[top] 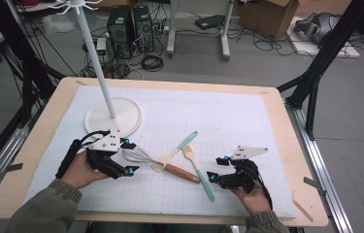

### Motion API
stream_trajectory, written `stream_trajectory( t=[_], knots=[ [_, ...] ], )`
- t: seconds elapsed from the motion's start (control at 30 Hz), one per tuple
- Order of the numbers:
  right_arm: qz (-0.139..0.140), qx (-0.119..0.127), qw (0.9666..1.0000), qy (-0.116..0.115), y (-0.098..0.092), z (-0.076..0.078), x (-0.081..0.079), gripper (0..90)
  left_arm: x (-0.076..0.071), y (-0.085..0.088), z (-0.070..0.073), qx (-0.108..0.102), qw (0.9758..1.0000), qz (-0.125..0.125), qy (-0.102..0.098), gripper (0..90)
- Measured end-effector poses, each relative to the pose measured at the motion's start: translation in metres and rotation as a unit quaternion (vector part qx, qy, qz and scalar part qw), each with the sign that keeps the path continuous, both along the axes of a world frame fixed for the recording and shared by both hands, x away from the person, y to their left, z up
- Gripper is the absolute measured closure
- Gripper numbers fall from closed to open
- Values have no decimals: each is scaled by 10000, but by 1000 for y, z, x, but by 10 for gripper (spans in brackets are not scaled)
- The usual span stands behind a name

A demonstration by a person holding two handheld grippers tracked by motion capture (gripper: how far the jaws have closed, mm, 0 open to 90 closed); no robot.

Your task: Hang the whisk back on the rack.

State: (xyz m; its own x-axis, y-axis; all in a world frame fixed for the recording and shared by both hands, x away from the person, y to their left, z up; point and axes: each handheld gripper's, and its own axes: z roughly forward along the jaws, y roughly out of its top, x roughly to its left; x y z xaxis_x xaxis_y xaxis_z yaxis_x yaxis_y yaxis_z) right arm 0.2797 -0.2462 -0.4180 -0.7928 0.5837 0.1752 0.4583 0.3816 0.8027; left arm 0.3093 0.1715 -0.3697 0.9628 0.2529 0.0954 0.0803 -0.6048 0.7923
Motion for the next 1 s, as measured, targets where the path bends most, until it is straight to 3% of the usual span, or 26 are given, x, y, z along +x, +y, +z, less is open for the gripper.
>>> stream_trajectory(
  t=[0.23, 1.0],
  knots=[
    [29, 0, 10000, -23, 1, 0, 0, 317, 2, -9, 11, -26, 9999, -152, -31, 281],
    [139, -29, 9999, -67, 5, 3, -2, 318, 5, -24, 15, 60, 9993, -364, 28, 314]
  ],
)
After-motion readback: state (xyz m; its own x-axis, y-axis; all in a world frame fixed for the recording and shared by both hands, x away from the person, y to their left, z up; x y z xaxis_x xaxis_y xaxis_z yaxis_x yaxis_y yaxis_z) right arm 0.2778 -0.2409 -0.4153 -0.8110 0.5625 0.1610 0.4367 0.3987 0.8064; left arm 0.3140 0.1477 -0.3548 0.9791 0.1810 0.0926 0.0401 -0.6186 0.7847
